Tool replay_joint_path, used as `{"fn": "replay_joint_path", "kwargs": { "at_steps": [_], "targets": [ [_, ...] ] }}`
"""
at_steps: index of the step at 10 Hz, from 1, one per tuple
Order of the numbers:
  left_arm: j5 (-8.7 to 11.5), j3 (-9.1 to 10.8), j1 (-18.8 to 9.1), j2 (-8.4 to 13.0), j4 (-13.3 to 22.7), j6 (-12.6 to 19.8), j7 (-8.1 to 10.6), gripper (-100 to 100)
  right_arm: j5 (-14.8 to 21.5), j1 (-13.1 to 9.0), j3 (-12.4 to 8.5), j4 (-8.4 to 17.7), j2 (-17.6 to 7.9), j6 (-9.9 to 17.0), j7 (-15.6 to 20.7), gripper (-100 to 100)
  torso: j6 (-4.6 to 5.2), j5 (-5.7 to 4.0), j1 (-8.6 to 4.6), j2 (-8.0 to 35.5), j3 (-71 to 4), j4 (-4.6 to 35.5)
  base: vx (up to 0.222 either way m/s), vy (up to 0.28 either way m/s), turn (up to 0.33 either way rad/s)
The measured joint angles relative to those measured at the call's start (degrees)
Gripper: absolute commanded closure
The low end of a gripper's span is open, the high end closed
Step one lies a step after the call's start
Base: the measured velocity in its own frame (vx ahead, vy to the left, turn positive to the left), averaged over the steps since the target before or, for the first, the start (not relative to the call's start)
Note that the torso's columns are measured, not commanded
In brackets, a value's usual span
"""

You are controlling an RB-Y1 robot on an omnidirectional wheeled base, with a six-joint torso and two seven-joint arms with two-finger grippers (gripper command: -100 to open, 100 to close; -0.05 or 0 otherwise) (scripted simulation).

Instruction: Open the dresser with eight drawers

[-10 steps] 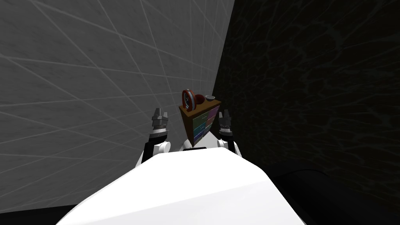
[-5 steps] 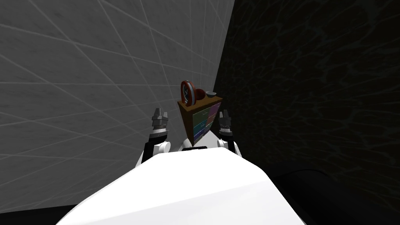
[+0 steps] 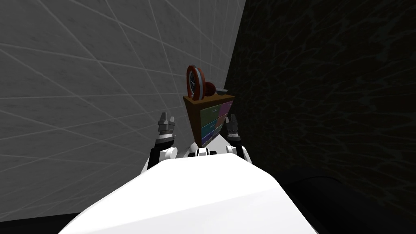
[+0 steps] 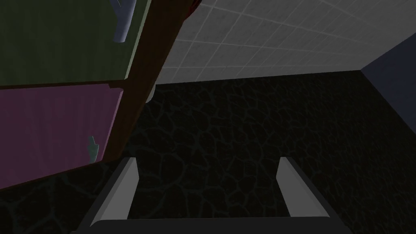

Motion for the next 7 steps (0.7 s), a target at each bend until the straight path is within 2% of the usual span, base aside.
{"fn": "replay_joint_path", "kwargs": {
  "at_steps": [3,7],
  "targets": [
    [0.0,0.0,0.0,0.0,0.0,0.0,0.0,0,4.82,-1.13,1.14,2.69,-2.8,2.67,1.77,-100,-0.01,0.01,0.04,0.16,-0.33,0.22,-0.018,-0.019,0.077],
    [0.0,0.0,0.0,0.0,0.0,0.0,0.0,0,10.55,-2.19,2.72,4.73,-4.31,6.4,3.92,-100,0.02,0.01,0.04,0.16,-0.34,0.23,-0.016,-0.015,0.083]
  ]
}}
